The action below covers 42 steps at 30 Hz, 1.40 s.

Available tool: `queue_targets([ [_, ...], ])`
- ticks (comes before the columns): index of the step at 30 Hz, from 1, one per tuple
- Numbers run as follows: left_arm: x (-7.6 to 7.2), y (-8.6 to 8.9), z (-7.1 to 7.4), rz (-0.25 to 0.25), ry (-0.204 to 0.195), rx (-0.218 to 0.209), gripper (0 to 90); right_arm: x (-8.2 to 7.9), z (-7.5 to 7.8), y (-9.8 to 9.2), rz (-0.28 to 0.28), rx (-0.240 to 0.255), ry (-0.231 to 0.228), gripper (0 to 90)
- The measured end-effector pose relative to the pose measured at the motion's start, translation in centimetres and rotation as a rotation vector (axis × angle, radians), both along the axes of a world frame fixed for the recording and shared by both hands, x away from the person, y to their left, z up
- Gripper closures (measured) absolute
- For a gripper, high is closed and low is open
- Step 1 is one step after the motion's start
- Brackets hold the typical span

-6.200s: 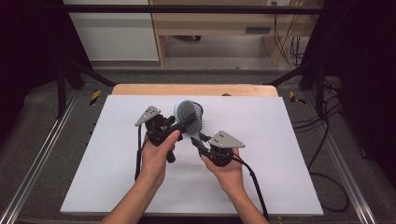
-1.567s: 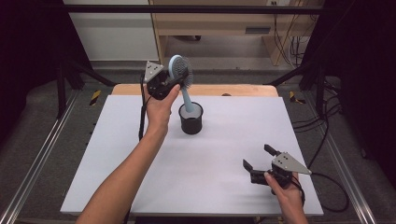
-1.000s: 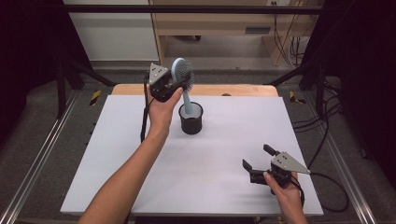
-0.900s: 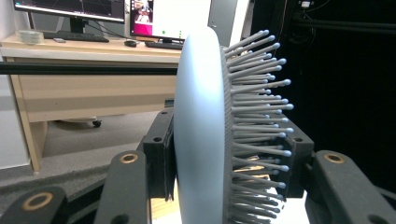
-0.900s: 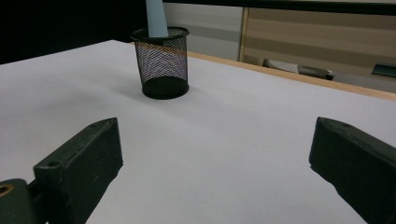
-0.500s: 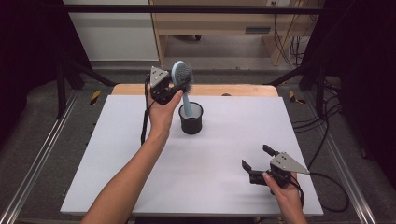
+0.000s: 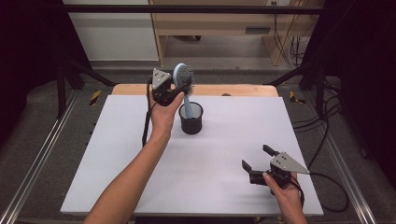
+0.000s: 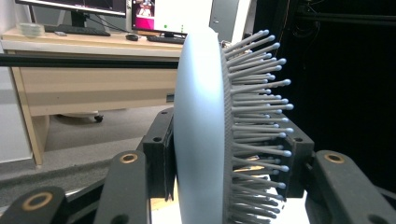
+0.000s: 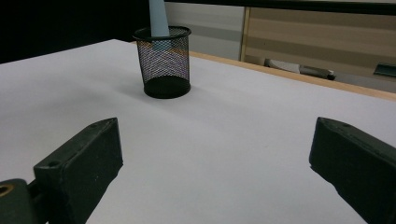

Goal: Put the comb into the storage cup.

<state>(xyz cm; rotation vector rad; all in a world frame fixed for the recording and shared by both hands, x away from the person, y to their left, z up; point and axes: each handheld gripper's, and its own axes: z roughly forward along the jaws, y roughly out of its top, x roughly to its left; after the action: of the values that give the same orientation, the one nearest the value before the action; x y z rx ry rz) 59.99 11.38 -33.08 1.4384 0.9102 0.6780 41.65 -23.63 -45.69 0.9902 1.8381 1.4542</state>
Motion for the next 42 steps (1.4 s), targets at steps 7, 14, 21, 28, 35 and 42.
queue_targets([
  [7,-0.1,-0.1,-0.1,-0.001,0.001,-0.004,49.8,-0.1,0.0,0.0,-0.004,-0.001,-0.005,2.8],
  [14,0.0,0.1,-0.3,0.005,0.007,-0.003,49.8,0.0,0.0,0.1,-0.002,0.0,-0.001,3.4],
  [21,-0.1,0.1,-0.4,0.001,0.006,-0.003,49.8,0.0,-0.1,0.2,0.0,0.002,-0.008,2.5],
  [28,-0.1,-0.1,-0.7,-0.004,0.008,0.003,49.8,0.0,-0.1,0.3,-0.011,-0.013,-0.03,2.6],
  [35,-0.1,-0.3,-1.1,-0.004,0.014,0.004,49.8,-0.1,-0.1,0.3,-0.011,-0.017,-0.033,2.3],
  [42,-0.1,-0.5,-1.5,-0.015,0.021,0.006,49.8,0.0,-0.2,0.4,-0.006,-0.027,-0.028,2.4],
])
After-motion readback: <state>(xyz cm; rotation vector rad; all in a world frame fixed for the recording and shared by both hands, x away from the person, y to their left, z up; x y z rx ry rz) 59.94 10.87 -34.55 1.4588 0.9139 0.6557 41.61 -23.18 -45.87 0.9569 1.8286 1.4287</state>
